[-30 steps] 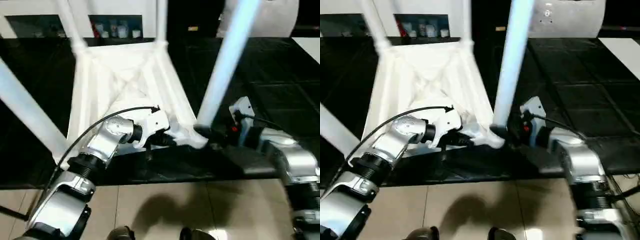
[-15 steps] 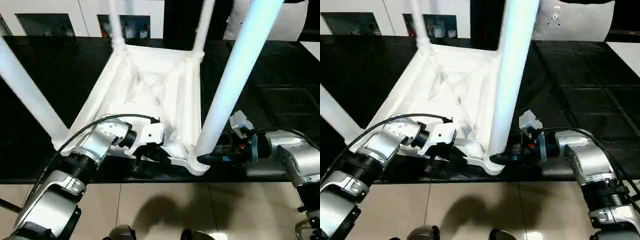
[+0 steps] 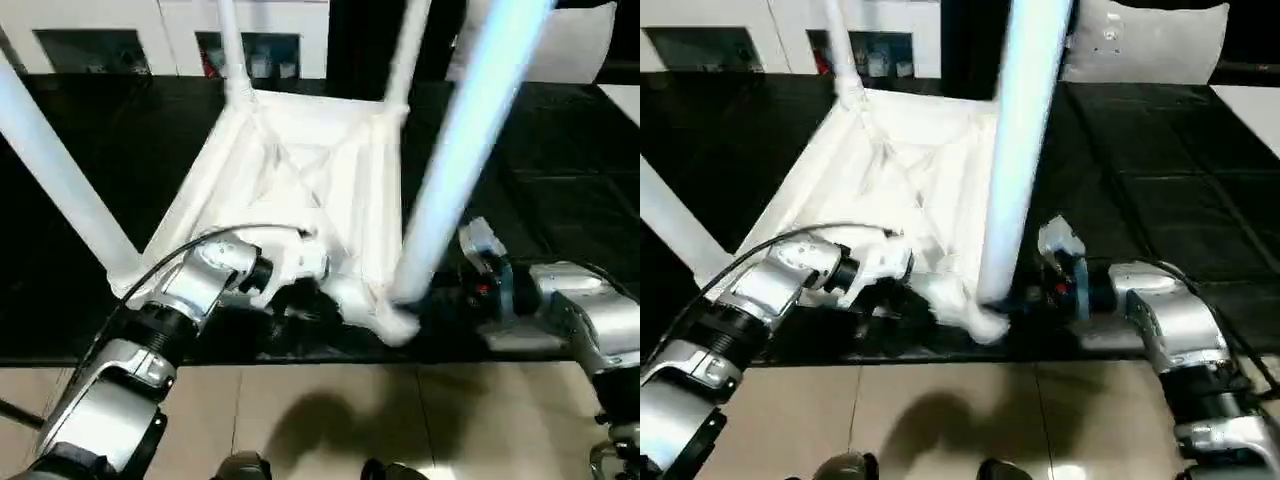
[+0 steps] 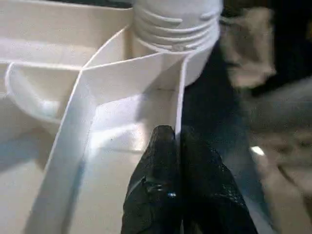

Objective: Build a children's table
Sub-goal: Rotate leg to tighten

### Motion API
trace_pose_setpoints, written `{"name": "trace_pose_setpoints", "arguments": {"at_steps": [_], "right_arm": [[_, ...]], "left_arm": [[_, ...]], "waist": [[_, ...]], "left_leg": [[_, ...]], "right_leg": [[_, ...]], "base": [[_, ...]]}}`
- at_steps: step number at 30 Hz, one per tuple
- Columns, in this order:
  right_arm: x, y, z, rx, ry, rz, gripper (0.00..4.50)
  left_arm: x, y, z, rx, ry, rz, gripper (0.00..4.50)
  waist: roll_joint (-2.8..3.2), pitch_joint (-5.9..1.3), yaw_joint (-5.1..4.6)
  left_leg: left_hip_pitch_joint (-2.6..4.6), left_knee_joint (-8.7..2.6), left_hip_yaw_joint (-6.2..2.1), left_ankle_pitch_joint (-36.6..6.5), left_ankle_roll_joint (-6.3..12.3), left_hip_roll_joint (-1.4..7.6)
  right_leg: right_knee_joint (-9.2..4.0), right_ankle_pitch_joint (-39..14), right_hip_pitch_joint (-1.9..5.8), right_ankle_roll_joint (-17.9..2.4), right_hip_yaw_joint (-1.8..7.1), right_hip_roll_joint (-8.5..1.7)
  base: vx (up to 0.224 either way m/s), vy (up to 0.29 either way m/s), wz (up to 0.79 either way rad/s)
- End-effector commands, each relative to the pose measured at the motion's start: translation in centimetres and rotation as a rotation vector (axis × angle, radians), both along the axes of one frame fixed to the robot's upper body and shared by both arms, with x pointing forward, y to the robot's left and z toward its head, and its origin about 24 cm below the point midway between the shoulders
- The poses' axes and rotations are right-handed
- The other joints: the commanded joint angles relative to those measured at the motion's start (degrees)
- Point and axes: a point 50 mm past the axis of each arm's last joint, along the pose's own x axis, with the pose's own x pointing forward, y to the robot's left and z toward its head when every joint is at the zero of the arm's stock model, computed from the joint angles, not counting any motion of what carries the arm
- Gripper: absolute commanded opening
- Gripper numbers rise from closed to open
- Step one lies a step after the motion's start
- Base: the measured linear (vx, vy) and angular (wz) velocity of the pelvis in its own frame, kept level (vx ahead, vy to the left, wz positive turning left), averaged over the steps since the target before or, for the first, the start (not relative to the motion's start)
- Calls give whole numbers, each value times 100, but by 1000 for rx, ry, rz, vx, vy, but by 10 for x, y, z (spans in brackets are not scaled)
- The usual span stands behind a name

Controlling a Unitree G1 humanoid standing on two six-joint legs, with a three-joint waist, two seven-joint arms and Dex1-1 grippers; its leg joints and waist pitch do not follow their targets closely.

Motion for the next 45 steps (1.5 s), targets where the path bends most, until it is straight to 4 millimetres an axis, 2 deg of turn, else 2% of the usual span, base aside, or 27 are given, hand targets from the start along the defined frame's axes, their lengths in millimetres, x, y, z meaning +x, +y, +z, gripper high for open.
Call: {"name": "trace_pose_setpoints", "arguments": {"at_steps": [1, 3, 4, 6, 7, 8, 9, 10, 12, 13, 14, 16, 18, 23, 24, 26, 27, 29, 30, 31, 32, 33, 34, 38, 39, 42, 45], "right_arm": [[14, 16, -5, 1, -9, -194, 214], [17, 18, -7, -5, -10, -252, 212], [22, 22, -10, -13, -10, -326, 209], [31, 28, -14, -21, 1, -495, 207], [36, 30, -16, -27, 3, -588, 207], [39, 34, -17, -20, 6, -648, 207], [40, 36, -17, -17, 7, -677, 207], [41, 39, -17, -1, 5, -707, 207], [41, 42, -16, 9, -3, -703, 258], [41, 43, -15, 9, -20, -694, 271], [41, 43, -15, 13, -32, -696, 274], [38, 43, -13, 51, -36, -666, 281], [36, 38, -12, 49, -56, -634, 311], [30, 13, -7, 34, -105, -553, 344], [29, 8, -5, 27, -121, -529, 344], [23, -6, 0, -26, -169, -414, 365], [23, -7, 0, -27, -169, -412, 365], [21, -9, 1, -39, -173, -376, 377], [17, -10, 2, -50, -175, -316, 377], [7, -12, 3, -58, -153, -170, 377], [3, -13, 4, -62, -139, -103, 377], [2, -13, 4, -63, -137, -94, 377], [1, -14, 4, -69, -129, -55, 377], [-3, -15, 4, -71, -98, 54, 342], [-3, -15, 4, -66, -88, 80, 342], [-4, -14, 4, -58, -70, 121, 303], [-8, -11, 4, -52, -46, 182, 300]], "left_arm": [[5, -24, 0, -66, 17, 117, 0], [7, -27, 1, -78, 18, 166, 0], [10, -31, 2, -92, 19, 225, 0], [15, -40, 3, -119, 14, 329, 0], [16, -46, 3, -129, 9, 368, 0], [16, -54, 2, -138, 4, 391, 0], [16, -58, 2, -141, 2, 401, 0], [15, -64, 2, -145, 0, 405, 0], [14, -67, 2, -147, -2, 406, 0], [13, -70, 2, -146, -8, 392, 0], [12, -72, 3, -146, -14, 382, 0], [12, -72, 4, -140, -41, 353, 0], [11, -69, 3, -131, -52, 329, 0], [9, -51, -1, -83, -95, 222, 0], [7, -48, -2, -77, -95, 190, 0], [1, -37, -4, -48, -93, 76, 0], [1, -37, -4, -47, -93, 74, 0], [-1, -34, -5, -37, -82, 47, 0], [-2, -31, -6, -19, -86, 17, 0], [-4, -26, -8, 18, -91, -42, 0], [-5, -23, -8, 31, -90, -76, 0], [-5, -23, -8, 32, -89, -81, 0], [-7, -21, -8, 40, -88, -112, 0], [-11, -18, -6, 59, -72, -209, 0], [-13, -18, -6, 68, -69, -233, 0], [-14, -17, -7, 83, -68, -270, 0], [-14, -15, -6, 97, -72, -293, 0]], "waist": [[-107, -353, -55], [-115, -341, -145], [-111, -327, -206], [-116, -328, -265], [-128, -333, -294], [-104, -326, -324], [-111, -330, -338], [-111, -334, -330], [-89, -347, -317], [-94, -358, -309], [-74, -365, -299], [-84, -367, -278], [-82, -371, -262], [-86, -399, -198], [-73, -402, -192], [-89, -413, -180], [-71, -416, -156], [-62, -401, -148], [-58, -400, -134], [-57, -429, -85], [-53, -415, -40], [-51, -418, -27], [-75, -442, -20], [-75, -447, 2], [-105, -475, 22], [-89, -482, 68], [-90, -494, 117]], "left_leg": [[16, -369, -18, -1178, 241, 110], [-13, -392, -39, -1307, 139, 81], [-17, -392, -42, -1310, 137, 68], [-24, -386, -45, -1261, 172, 56], [-2, -375, -30, -1258, 203, 59], [-12, -380, -34, -1226, 207, 54], [-16, -373, -27, -1226, 211, 45], [15, -373, -21, -1226, 225, 46], [35, -364, -12, -1194, 270, 57], [15, -364, -4, -1083, 347, 64], [17, -365, -5, -1036, 368, 67], [20, -353, 11, -928, 453, 71], [8, -352, 10, -898, 500, 67], [0, -338, 5, -757, 622, 78], [6, -337, 7, -725, 648, 92], [6, -328, 12, -754, 658, 91], [37, -325, 19, -803, 672, 108], [36, -329, 27, -859, 670, 118], [36, -331, 20, -930, 649, 129], [61, -321, 17, -968, 625, 138], [64, -324, 23, -976, 653, 158], [58, -321, 24, -959, 661, 164], [47, -313, 21, -910, 658, 162], [46, -304, 24, -944, 631, 162], [49, -297, 25, -889, 631, 164], [48, -283, 25, -769, 653, 171], [58, -277, 25, -753, 656, 177]], "right_leg": [[-417, -2324, 343, -1051, 215, -359], [-479, -2777, 347, -829, 186, -354], [-503, -2838, 332, -770, 190, -351], [-514, -2766, 324, -757, 182, -336], [-521, -2683, 300, -776, 195, -329], [-513, -2625, 296, -816, 194, -321], [-516, -2609, 298, -816, 189, -312], [-533, -2580, 283, -809, 191, -307], [-521, -2396, 279, -854, 208, -310], [-480, -1963, 303, -964, 214, -293], [-464, -1828, 309, -1010, 215, -293], [-434, -1456, 323, -1168, 227, -294], [-428, -1420, 345, -1174, 223, -299], [-402, -1204, 385, -1209, 219, -309], [-380, -1056, 380, -1288, 226, -314], [-370, -1019, 391, -1340, 220, -316], [-374, -1040, 375, -1366, 229, -322], [-362, -1018, 362, -1432, 233, -315], [-364, -1099, 362, -1427, 224, -321], [-360, -1155, 367, -1401, 222, -327], [-351, -1099, 369, -1402, 227, -314], [-342, -1052, 369, -1413, 231, -319], [-315, -980, 384, -1455, 222, -326], [-320, -1084, 377, -1484, 223, -347], [-304, -1047, 390, -1494, 224, -349], [-275, -890, 377, -1544, 226, -348], [-262, -847, 375, -1561, 225, -349]], "base": [[0, 0, 0], [0, 0, 0], [0, 0, 0], [0, 0, 0], [0, 0, 0], [0, 0, 0], [0, 0, 0], [0, 0, 0], [0, 0, 0], [0, 0, 0], [0, 0, 0], [0, 0, 0], [0, 0, 0], [0, 0, 0], [0, 0, 0], [0, 0, 0], [0, 0, 0], [0, 0, 0], [0, 0, 0], [0, 0, 0], [0, 0, 0], [0, 0, 0], [0, 0, 0], [0, 0, 0], [0, 0, 0], [0, 0, 0], [0, 0, 0]]}}
